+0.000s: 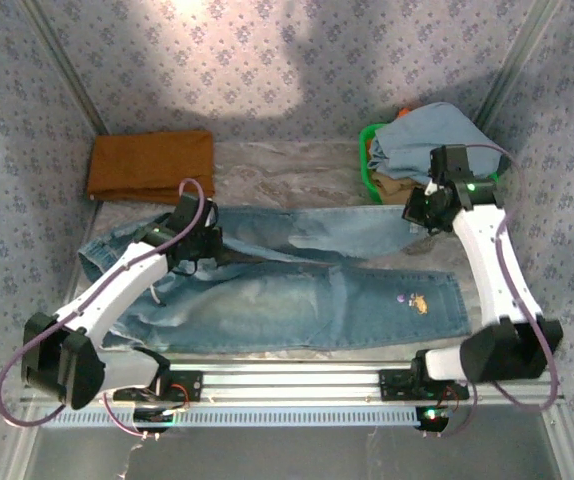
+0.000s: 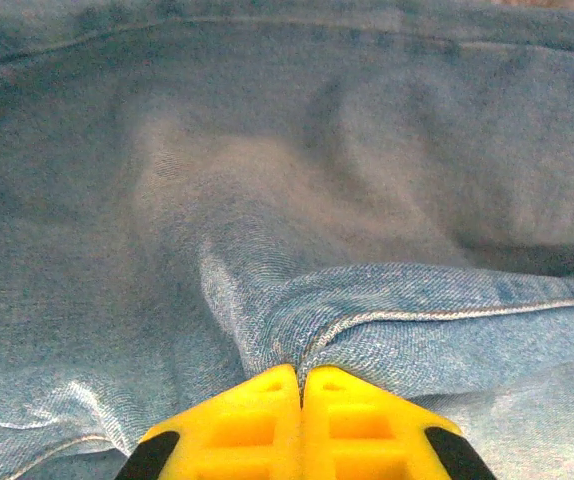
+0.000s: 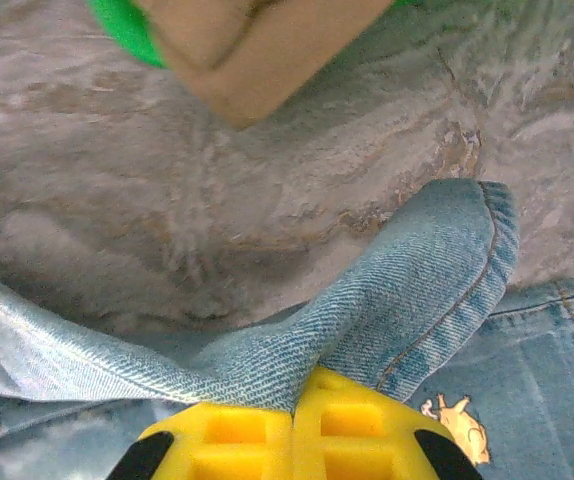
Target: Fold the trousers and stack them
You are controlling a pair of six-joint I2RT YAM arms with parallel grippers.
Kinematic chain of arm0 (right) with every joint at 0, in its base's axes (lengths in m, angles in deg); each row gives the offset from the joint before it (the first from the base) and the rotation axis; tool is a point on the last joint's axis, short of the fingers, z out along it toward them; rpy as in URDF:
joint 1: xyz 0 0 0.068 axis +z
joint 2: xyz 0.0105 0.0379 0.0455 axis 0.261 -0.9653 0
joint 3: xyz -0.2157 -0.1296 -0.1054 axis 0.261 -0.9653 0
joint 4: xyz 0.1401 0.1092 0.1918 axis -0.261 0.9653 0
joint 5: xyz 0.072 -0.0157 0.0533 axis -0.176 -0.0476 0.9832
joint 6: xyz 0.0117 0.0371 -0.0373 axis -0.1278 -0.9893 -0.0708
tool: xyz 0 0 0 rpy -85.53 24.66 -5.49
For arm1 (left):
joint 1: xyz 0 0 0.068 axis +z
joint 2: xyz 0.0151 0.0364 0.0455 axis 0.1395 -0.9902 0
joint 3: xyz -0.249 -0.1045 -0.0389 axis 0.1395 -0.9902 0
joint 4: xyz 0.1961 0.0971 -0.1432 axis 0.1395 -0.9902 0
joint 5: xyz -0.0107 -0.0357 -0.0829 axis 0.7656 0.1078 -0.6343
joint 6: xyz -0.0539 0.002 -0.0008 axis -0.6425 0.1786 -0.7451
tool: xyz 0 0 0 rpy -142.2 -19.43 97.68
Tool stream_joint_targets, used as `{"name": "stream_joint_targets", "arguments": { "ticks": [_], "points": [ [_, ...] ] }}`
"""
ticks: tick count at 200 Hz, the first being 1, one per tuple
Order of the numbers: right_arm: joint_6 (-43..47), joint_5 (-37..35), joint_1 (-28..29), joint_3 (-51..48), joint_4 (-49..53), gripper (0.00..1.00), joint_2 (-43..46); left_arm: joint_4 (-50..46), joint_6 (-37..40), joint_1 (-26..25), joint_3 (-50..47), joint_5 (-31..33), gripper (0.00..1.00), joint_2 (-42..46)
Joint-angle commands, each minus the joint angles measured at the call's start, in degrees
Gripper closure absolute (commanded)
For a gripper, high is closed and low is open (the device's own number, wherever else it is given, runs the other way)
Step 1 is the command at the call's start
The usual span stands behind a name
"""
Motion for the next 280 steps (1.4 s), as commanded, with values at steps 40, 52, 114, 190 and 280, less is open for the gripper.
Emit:
{"name": "stream_joint_targets", "arguments": {
  "ticks": [40, 52, 114, 190, 280],
  "points": [
    [-3.61, -8.93, -4.31, 16.09, 0.56, 0.53, -18.95, -2.45, -3.67, 1.59, 0.68, -2.62, 0.29, -0.47],
    [-3.03, -11.08, -4.50, 19.28, 1.84, 0.49, -18.76, -2.75, -3.94, 1.54, 2.51, -2.92, 0.25, -0.24],
    [-5.15, -7.87, -3.48, -5.13, -9.18, 0.57, -5.11, 1.06, -6.08, 1.58, 11.38, -4.32, 0.20, -11.36],
    [-12.89, 8.00, -11.98, -17.97, -29.26, 1.00, -18.51, 17.62, -10.91, 7.68, 18.55, -11.98, 0.33, -35.72],
    [-18.04, 7.25, -23.25, -22.82, -27.72, 1.00, -21.88, 21.70, -11.00, 8.14, 19.72, -18.55, 0.31, -43.86]
  ]
}}
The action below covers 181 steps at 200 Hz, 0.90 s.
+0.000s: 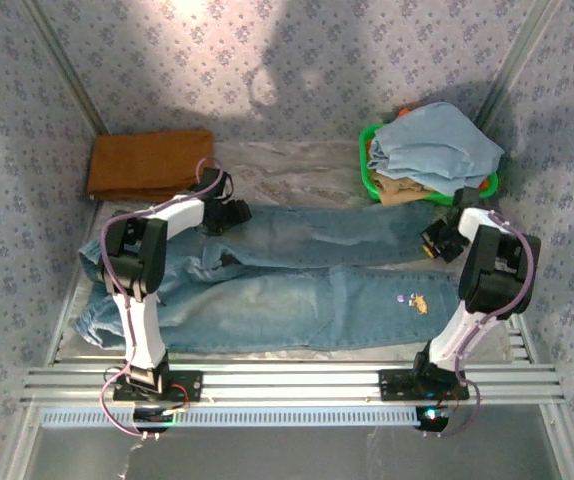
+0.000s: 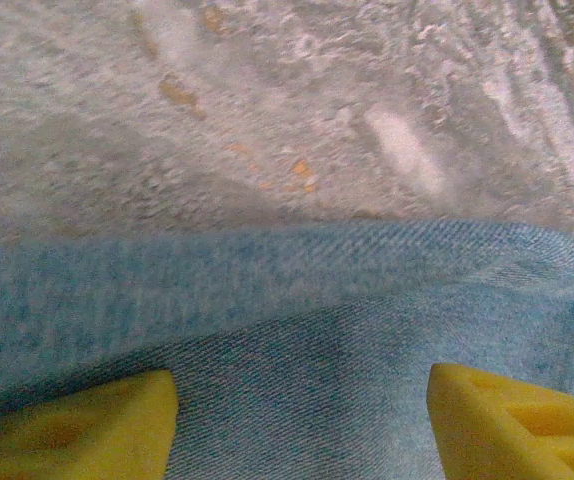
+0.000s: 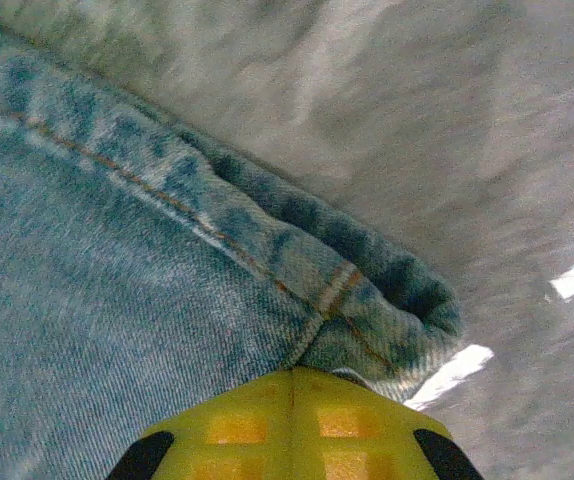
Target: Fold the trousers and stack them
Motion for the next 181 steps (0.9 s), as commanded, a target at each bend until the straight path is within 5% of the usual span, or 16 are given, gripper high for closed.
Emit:
{"name": "stream_joint_targets", "arguments": {
  "ticks": [1, 79, 115, 141, 181],
  "points": [
    [-1.83, -1.27, -2.78, -3.07, 1.34, 1.00, -0.30, 1.45, -0.44, -0.43, 0.97, -3.37, 0.31, -2.91],
    [-0.30, -1.67, -5.66, -8.21, 4.26, 1.00, 11.93, -5.88, 3.81, 0.17, 5.20, -4.90, 0.18, 4.82],
    [0.81, -1.57, 0.98, -5.87, 8.04, 1.00, 21.89, -19.20, 2.26, 2.41, 4.30, 8.89, 0.16, 19.28],
    [-0.50, -3.27, 11.63, -5.96, 7.30, 1.00, 27.52, -25.76, -5.20, 10.03, -6.35, 18.48, 0.17, 35.22],
    [-0.83, -2.75, 23.50, -5.26, 5.46, 0.99, 26.96, -33.67, -7.21, 28.22, -17.09, 21.86, 0.18, 51.70]
  ]
}}
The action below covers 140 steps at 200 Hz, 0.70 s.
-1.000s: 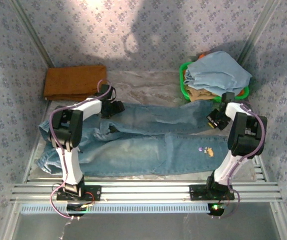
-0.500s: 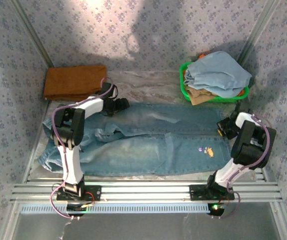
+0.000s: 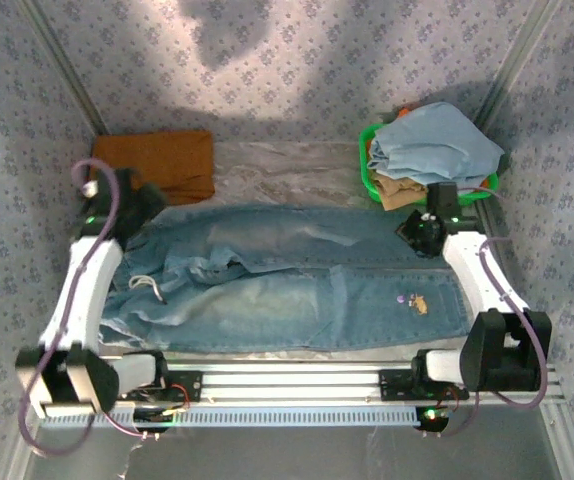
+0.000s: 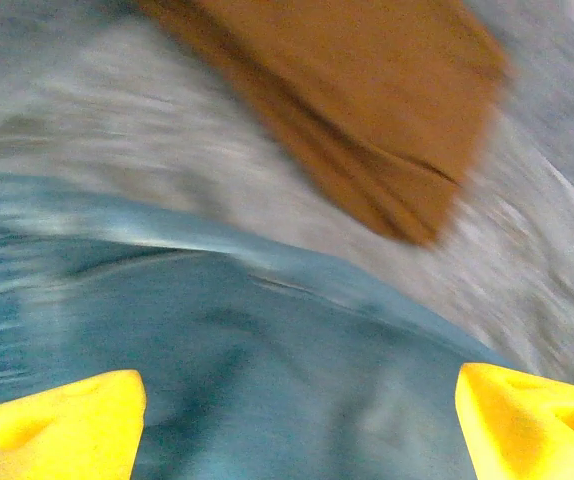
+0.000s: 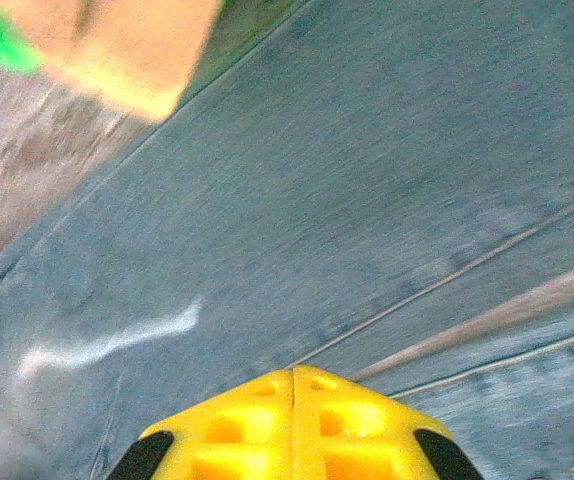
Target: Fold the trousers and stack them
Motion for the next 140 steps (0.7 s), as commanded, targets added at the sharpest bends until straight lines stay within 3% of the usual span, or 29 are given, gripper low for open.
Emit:
{"name": "stream_joint_targets", "arguments": {
  "ticks": [1, 17, 31, 79, 116, 140],
  "points": [
    [-0.47, -0.14, 3.40, 0.58, 0.89, 0.99, -1.10, -11.09, -2.47, 7.30, -5.03, 4.41, 0.17, 2.90],
    [-0.30, 0.55, 5.52, 0.73, 0.42, 0.96, -1.90, -11.17, -4.84, 13.73, -7.41, 3.61, 0.14, 3.36],
    [-0.04, 1.30, 6.56, 0.91, -1.43, 0.94, -2.29, -5.17, -5.15, 17.25, -11.46, 0.93, 0.14, 3.10],
    [2.12, 1.76, 7.18, -1.77, -2.60, 0.79, 1.05, 5.46, 2.54, 22.68, -11.11, -6.92, 0.08, -8.75],
    [2.77, 2.05, 6.75, -2.01, -2.54, 0.70, 1.75, 9.72, 7.40, 22.82, -7.14, -12.76, 0.19, -17.64],
    [2.75, 3.08, 6.77, -1.23, -2.70, 0.70, 0.57, 9.38, 10.42, 22.75, -3.42, -15.35, 0.41, -21.72]
  ]
}}
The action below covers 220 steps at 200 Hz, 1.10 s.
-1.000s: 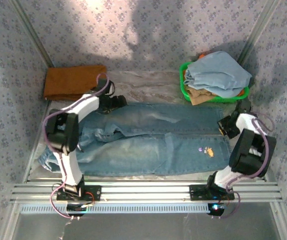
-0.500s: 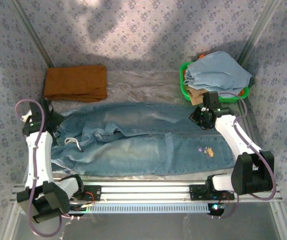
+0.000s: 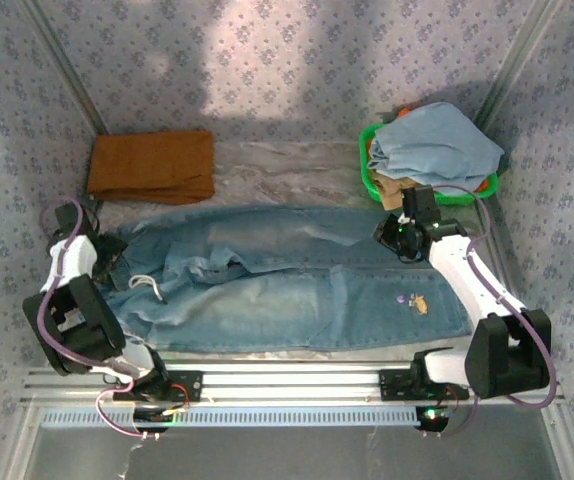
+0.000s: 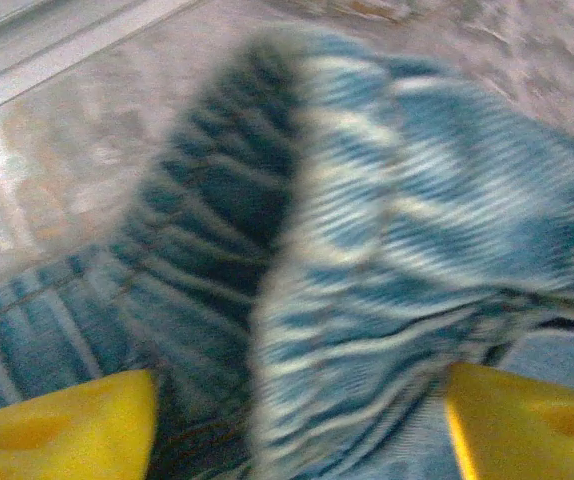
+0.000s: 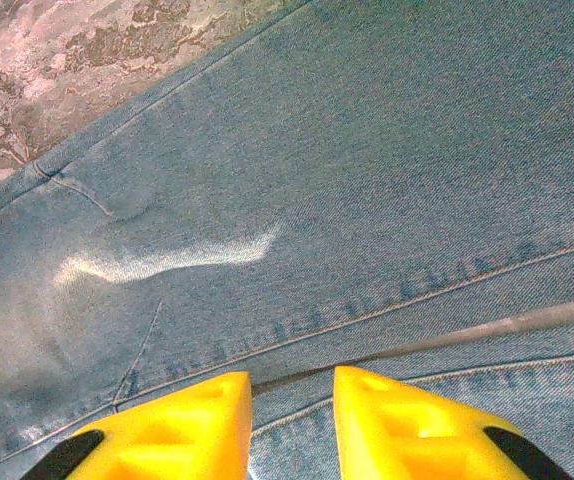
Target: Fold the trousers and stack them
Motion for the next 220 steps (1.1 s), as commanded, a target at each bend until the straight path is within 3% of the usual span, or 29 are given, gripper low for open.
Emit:
{"name": "stream_joint_targets", "arguments": {
  "ticks": [1, 52, 111, 158, 183, 194, 211, 220],
  "points": [
    [1.12, 1.42, -0.23, 0.58, 0.09, 0.70, -0.45, 2.17, 4.73, 0.34, 4.99, -4.77, 0.41, -2.78],
    [1.12, 1.48, 0.98, 1.04, -0.19, 0.73, -2.20, -2.59, 7.68, 0.16, 10.96, -4.55, 1.00, -2.15],
    [1.16, 0.76, 1.28, -0.47, -2.30, 0.76, -5.65, -7.33, 10.48, -3.91, 21.43, -3.95, 1.00, 2.49],
    [1.17, 1.07, 1.40, -0.28, -2.87, 0.76, -8.22, -6.86, 11.09, -5.01, 30.02, -8.90, 1.00, -5.88],
    [1.16, 0.69, 1.95, -0.63, -2.91, 0.76, -8.36, -3.83, 11.76, -4.22, 31.58, -9.22, 0.89, -13.40],
    [1.15, 0.55, 1.94, -0.61, -2.38, 0.76, -8.29, -4.43, 11.80, -3.55, 33.66, -10.07, 0.75, -17.44],
    [2.09, 0.11, 1.92, 0.06, -0.66, 0.76, -7.90, -5.30, 10.62, -1.98, 35.39, -8.99, 0.68, -19.81],
    [3.57, 0.05, 2.06, 0.15, -0.04, 0.75, -7.37, -5.74, 9.38, -1.33, 35.40, -6.14, 0.54, -18.88]
  ]
}}
